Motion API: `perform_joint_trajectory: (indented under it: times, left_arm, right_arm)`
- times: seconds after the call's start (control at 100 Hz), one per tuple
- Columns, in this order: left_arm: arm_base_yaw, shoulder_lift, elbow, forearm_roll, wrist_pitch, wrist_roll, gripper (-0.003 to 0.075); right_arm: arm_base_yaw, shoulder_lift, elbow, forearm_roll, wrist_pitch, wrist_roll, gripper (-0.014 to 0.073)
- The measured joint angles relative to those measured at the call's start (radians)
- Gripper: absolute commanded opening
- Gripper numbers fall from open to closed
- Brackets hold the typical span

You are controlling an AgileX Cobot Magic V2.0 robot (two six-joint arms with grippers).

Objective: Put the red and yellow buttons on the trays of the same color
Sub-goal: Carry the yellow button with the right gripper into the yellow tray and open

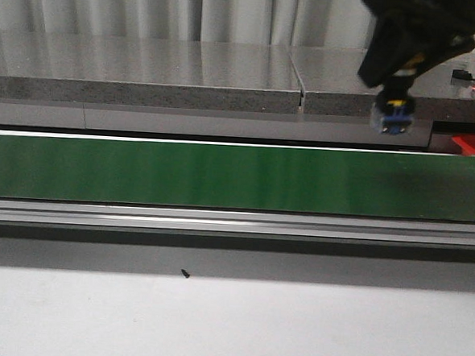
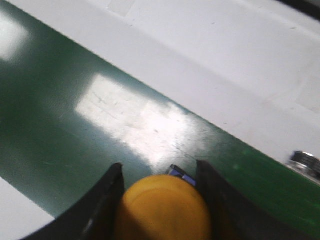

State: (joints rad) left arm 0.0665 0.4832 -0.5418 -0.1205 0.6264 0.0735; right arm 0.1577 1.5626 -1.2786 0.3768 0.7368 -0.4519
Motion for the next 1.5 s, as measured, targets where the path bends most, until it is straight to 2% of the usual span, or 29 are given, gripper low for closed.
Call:
perform_joint_trajectory:
  times: [0.17,0.47,0.59,0.73,0.93,1.22,1.5]
  left_arm:
    - [0.000,0.000,0.000,0.000,0.000,0.000,-0.0020]
    - [0.000,0.000,0.000,0.000,0.000,0.000,-0.0020]
    - [0.000,0.000,0.000,0.000,0.000,0.000,-0.0020]
    - [0.000,0.000,0.000,0.000,0.000,0.000,-0.0020]
    - [0.000,0.000,0.000,0.000,0.000,0.000,-0.0020]
    - [0.000,0.000,0.000,0.000,0.000,0.000,-0.0020]
    - [0.000,0.000,0.000,0.000,0.000,0.000,-0.0020]
  right_arm:
    - [-0.151,-0.116,0.016,-0.009,0.056,0.011,0.0248]
    - [-0.522,-0.225,0.091,0.003,0.079,0.015,0.0248]
    - [-0.662,-0.221,0.092,0.027,0.028,0.015,0.0248]
    - [-0.776,-0.181,0.092,0.093,-0.040,0.015,0.0247]
    - [-0.846,-0.042,0.092,0.123,-0.065,0.015,0.0247]
    - [-0.848,0.145,0.092,0.128,-0.095,0.015,0.0247]
    - [-0.848,0.236,0.092,0.133,-0.137,0.015,0.0247]
